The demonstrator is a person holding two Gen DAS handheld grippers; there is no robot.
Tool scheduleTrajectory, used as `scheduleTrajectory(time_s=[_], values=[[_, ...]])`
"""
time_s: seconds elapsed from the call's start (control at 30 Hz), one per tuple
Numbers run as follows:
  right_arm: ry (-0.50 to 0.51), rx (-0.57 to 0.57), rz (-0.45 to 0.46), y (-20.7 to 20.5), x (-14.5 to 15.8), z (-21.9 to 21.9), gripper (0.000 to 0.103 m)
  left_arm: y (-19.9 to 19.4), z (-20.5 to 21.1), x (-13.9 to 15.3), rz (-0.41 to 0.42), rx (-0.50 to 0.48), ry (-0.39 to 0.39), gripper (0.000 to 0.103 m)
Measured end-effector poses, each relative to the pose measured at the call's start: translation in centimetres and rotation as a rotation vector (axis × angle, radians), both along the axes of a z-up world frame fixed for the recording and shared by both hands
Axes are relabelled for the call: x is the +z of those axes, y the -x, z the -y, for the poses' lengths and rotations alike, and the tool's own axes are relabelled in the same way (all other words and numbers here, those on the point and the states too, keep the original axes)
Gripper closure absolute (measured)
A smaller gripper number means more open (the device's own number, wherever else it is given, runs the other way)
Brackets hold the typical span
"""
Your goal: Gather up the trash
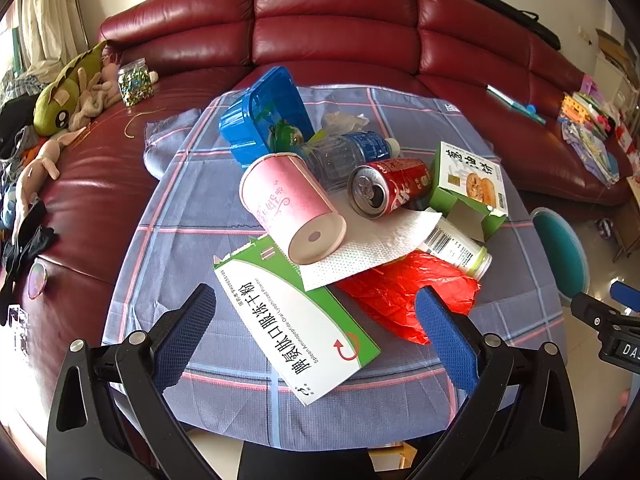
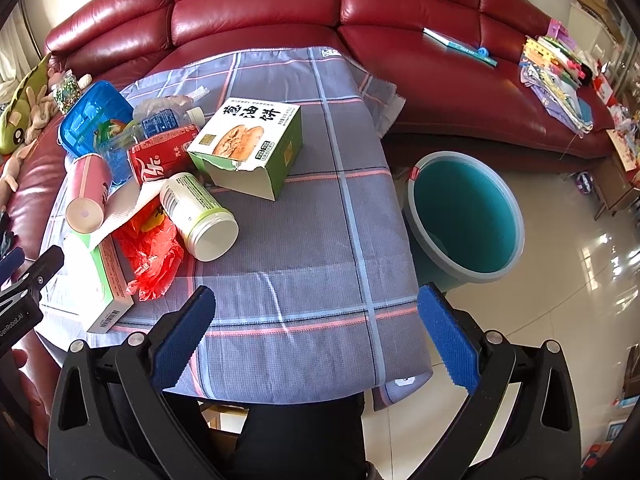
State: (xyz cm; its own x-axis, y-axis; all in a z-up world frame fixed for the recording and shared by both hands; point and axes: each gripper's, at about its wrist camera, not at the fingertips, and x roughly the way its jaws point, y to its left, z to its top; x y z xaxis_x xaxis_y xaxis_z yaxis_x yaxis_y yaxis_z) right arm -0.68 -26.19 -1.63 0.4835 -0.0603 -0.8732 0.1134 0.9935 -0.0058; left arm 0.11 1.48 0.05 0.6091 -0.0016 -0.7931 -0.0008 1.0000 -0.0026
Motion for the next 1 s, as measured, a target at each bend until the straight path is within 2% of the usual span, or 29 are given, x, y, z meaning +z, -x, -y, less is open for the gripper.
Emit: scheduleTrajectory(time_s=[0.4,0.6,1.0], values=[[-0.015,0.008,-0.016,-0.3,-0.8,-0.6,0.006,-0.2,-0.9,-0.9,-0.022,0.019,0.012,0.003],[-0.020,0.018,-0.029,-0.7,-1.2,-0.8,0.006,-0.7,-1.8,-2.0,-0.069,0.023,0.057,0.003],[-0.050,0.058,-0.056,-2.9,-3.2,-1.0,0.006,-2.0,-2.2,-5.2,-0.179,0.082,0.065,0.003]])
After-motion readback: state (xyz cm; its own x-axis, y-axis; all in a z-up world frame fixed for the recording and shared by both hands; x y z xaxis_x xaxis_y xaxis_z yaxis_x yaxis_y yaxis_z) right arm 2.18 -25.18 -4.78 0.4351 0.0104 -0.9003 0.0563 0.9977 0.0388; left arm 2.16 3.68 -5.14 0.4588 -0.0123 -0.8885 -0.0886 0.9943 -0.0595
